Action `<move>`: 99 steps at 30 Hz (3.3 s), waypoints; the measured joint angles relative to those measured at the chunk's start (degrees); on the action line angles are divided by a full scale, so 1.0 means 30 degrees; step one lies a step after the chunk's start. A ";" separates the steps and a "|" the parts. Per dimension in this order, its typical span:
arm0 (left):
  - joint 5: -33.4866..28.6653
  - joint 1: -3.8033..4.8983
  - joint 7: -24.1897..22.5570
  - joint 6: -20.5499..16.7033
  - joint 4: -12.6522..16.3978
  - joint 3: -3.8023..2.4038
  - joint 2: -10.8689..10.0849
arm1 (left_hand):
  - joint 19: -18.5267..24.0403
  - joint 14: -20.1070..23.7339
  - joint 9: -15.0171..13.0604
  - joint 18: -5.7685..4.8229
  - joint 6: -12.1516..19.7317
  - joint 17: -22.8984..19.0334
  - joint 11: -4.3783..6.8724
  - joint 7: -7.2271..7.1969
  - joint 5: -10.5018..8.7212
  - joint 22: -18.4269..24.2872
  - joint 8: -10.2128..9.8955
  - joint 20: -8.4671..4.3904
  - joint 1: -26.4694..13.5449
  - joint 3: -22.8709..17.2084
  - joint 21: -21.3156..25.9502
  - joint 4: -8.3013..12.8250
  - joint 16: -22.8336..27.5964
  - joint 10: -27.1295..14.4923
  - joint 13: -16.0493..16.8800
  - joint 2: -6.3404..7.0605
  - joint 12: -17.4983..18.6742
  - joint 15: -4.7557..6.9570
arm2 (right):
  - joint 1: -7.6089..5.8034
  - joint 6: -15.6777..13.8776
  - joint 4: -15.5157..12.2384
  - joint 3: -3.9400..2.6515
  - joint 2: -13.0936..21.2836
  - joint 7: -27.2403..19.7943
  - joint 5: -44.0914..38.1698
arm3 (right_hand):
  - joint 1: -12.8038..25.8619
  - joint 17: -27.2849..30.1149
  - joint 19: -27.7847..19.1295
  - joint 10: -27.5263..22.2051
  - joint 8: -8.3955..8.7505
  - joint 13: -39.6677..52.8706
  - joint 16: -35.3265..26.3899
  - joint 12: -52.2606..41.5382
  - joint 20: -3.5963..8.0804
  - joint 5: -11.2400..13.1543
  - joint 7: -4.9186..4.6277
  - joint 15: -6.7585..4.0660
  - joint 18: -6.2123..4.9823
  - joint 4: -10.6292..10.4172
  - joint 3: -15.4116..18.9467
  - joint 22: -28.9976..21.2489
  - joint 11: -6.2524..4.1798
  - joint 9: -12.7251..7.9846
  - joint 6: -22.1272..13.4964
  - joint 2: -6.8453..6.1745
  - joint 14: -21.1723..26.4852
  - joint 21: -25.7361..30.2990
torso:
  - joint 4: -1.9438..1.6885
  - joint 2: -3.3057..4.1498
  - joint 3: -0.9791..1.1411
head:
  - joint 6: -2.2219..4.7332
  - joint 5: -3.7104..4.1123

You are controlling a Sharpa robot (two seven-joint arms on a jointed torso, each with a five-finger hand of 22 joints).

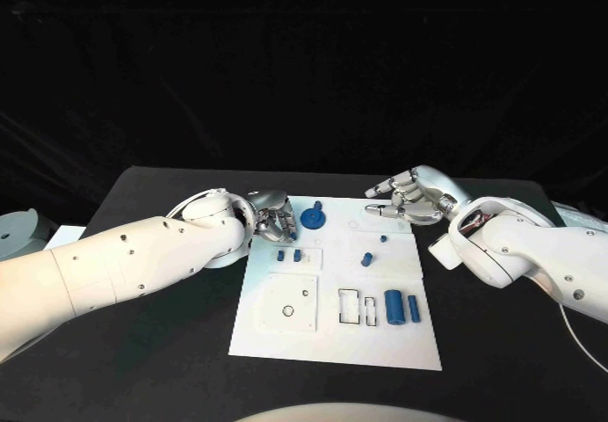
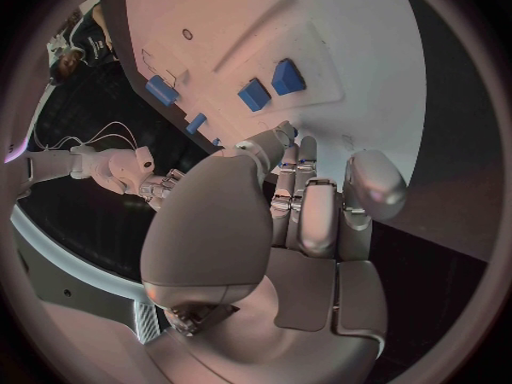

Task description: Assemble the parts on the task board

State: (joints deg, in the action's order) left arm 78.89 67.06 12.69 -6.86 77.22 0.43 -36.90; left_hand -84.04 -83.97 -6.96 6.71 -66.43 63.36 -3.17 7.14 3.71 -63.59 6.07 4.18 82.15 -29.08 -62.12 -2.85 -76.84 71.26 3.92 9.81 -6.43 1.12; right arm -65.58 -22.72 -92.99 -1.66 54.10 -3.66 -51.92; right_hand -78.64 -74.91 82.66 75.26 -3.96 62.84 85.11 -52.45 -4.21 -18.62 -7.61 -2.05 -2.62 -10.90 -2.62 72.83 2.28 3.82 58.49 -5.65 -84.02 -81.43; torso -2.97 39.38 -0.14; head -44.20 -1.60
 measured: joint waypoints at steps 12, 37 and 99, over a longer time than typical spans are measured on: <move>0.0009 -0.0018 0.0049 0.0101 -0.0025 -0.0003 0.0091 | 0.0001 0.0000 0.0029 0.0003 0.0002 0.0001 0.0000 0.0000 0.0000 -0.0018 -0.0010 0.0001 -0.0076 0.0001 0.0000 -0.0001 0.0000 0.0000 0.0000 0.0077 0.0000 0.0000 | 0.0004 0.0005 -0.0008 0.0000 0.0009 -0.0003 0.0002 | 0.0000 0.0001 0.0000 0.0000 0.0000 0.0000 0.0000 0.0000 0.0000 0.0000 0.0000 0.0000 0.0001 0.0000 0.0000 0.0000 0.0001 0.0000 0.0000 0.0000 0.0000 0.0000 | 0.0000 -0.0007 0.0011 | -0.0024 0.0016; 0.0042 -0.0043 0.0616 0.0767 -0.0544 0.0013 0.0336 | 0.0001 0.0000 0.0463 0.0001 0.0623 -0.0187 -0.0275 0.0484 0.0001 -0.0127 -0.0714 0.0001 -0.0578 -0.0267 0.0001 0.0157 0.0000 -0.0138 0.0001 0.0426 0.0664 -0.0001 | 0.0003 0.0008 -0.0038 0.0000 0.0036 -0.0005 0.0005 | 0.0000 -0.0011 0.0000 0.0001 0.0000 0.0000 0.0000 0.0000 0.0000 0.0000 0.0000 0.0000 0.0001 0.0000 0.0000 0.0001 0.0001 0.0000 0.0000 0.0000 0.0000 0.0000 | 0.0000 -0.0007 -0.0002 | -0.0055 0.0053; -2.9652 -0.0091 -1.0254 -0.2187 0.3864 0.0444 -0.4161 | 0.4201 0.3896 0.1010 0.1033 0.1613 -0.9001 -0.0610 0.0790 0.0668 0.6623 -0.0142 0.0716 -0.1604 0.0247 0.8580 0.0392 0.4217 -0.1232 0.0509 -0.0708 -0.1479 -0.0479 | 0.0606 0.5540 0.1156 0.0031 -0.1613 0.6590 -1.7229 | -0.1736 0.1565 -0.1020 -0.2823 0.0004 -1.8810 -0.3261 1.5730 -0.0208 0.3848 0.0404 0.0236 -0.0600 0.0839 -0.7190 -0.3313 0.0294 0.0057 0.1989 -0.1439 0.0030 0.2253 | -0.0004 0.0024 -0.0018 | 0.0278 0.1040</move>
State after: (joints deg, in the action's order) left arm -10.07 66.79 -18.08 -13.42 88.82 1.77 -49.38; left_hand -71.43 -72.28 -3.93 9.81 -61.59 36.36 -5.00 9.51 5.71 -43.72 5.64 6.33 77.34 -28.34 -36.38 -1.67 -64.19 67.56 5.44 7.69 -10.87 -0.31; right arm -63.76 -6.10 -89.53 -1.56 49.26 16.11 -103.61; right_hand -83.85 -70.21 79.60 66.79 -3.95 6.41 75.32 -5.26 -4.84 -7.08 -6.40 -1.34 -4.41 -8.38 -24.19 62.89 3.16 3.99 64.45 -9.96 -83.93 -74.67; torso -2.98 39.45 -0.19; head -43.36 1.52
